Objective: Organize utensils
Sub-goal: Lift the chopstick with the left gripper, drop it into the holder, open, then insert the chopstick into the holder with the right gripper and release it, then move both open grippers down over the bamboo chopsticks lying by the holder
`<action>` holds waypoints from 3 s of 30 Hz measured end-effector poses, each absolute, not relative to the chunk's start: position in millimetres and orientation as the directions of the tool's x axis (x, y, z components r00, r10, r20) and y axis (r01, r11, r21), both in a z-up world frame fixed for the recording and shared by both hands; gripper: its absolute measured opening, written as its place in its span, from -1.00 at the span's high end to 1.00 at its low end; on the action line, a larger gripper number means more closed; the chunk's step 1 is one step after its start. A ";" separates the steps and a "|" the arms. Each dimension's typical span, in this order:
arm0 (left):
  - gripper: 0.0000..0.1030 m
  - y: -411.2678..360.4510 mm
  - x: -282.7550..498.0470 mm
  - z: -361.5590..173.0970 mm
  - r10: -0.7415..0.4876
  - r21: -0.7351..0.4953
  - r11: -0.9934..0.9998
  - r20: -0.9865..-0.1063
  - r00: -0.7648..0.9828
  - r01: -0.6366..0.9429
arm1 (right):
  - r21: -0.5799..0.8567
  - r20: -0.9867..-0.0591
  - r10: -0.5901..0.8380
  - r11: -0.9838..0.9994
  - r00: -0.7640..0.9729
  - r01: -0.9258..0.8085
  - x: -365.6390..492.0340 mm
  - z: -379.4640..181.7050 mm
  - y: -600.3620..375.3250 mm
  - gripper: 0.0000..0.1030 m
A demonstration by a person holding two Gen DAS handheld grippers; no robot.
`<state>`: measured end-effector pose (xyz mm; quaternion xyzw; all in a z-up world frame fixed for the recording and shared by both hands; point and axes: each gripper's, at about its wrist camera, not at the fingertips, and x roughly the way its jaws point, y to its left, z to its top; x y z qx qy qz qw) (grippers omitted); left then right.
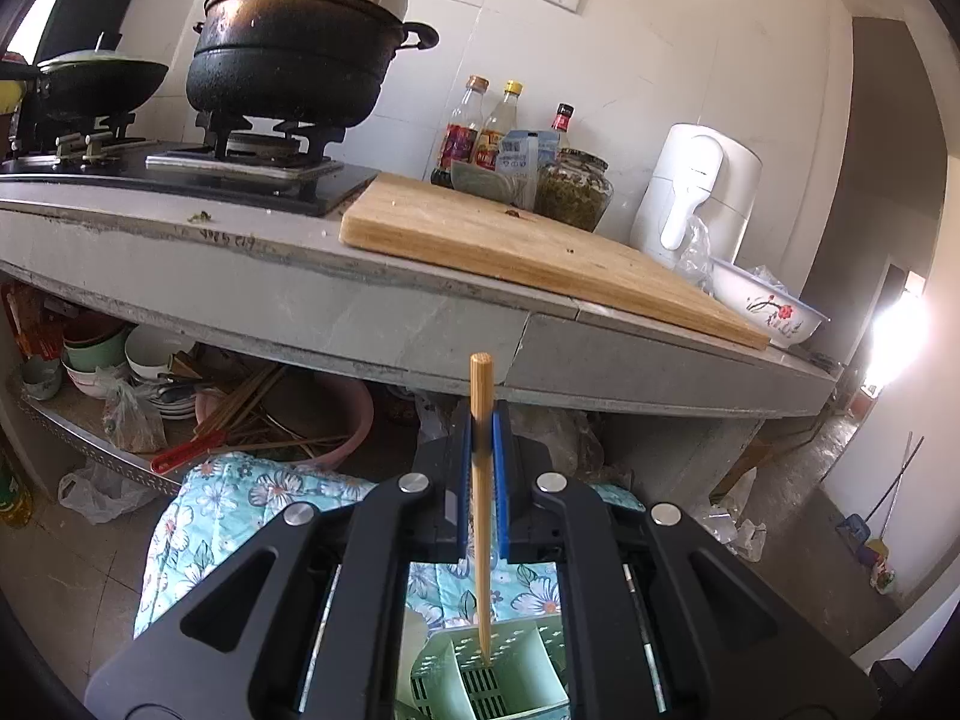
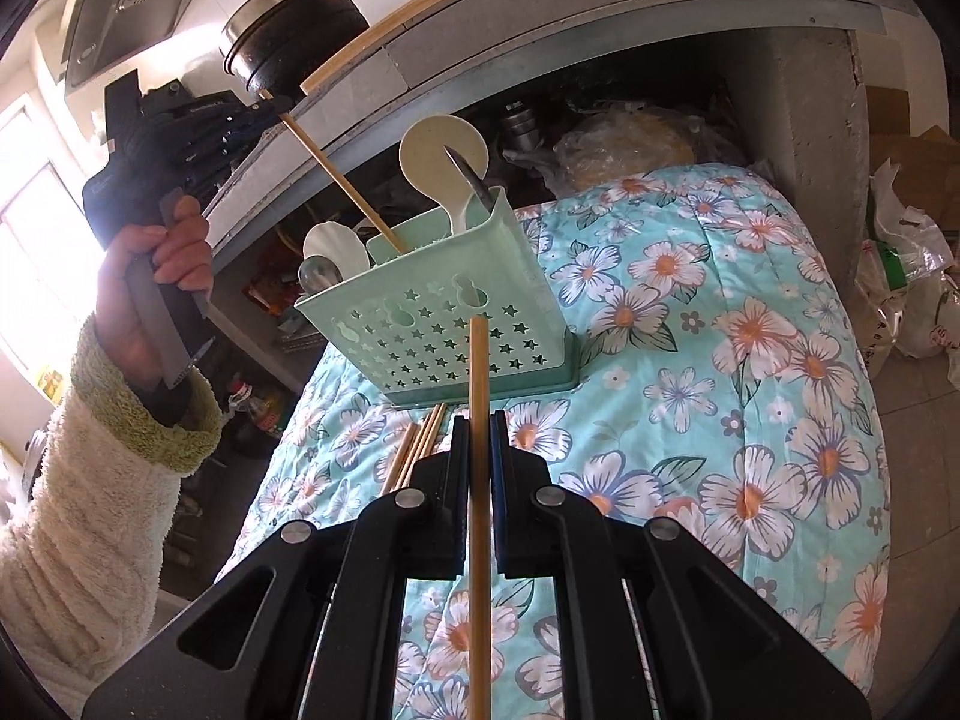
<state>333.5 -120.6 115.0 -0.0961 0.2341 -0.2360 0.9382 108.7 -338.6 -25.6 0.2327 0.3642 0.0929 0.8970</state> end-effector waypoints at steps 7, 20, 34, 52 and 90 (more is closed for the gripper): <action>0.88 -119.2 335.4 84.4 -0.527 -0.332 0.849 -0.464 0.712 0.412 | 0.475 -0.613 0.322 0.880 0.722 0.011 104.9 -23.3 -340.7 0.87; 0.52 -89.2 300.0 82.6 -0.586 -0.383 0.809 -0.453 0.672 0.447 | 0.402 -0.580 0.278 0.915 0.766 -0.028 107.5 17.3 -337.0 0.87; 0.36 -8.9 211.8 63.0 -0.512 -0.318 0.857 -0.445 0.735 0.405 | 0.203 -0.355 0.270 0.957 0.895 -0.208 168.4 155.4 -296.0 0.87; 0.36 64.4 154.2 -37.9 -0.390 -0.320 0.918 -0.618 0.683 0.235 | 0.059 -0.344 0.204 0.979 0.917 -0.196 295.6 148.4 -244.4 0.87; 0.40 3.3 164.6 -75.1 -0.629 -0.495 0.774 -0.670 0.395 0.393 | 0.480 -0.675 0.401 0.876 0.620 -0.045 125.3 -44.0 -292.2 0.01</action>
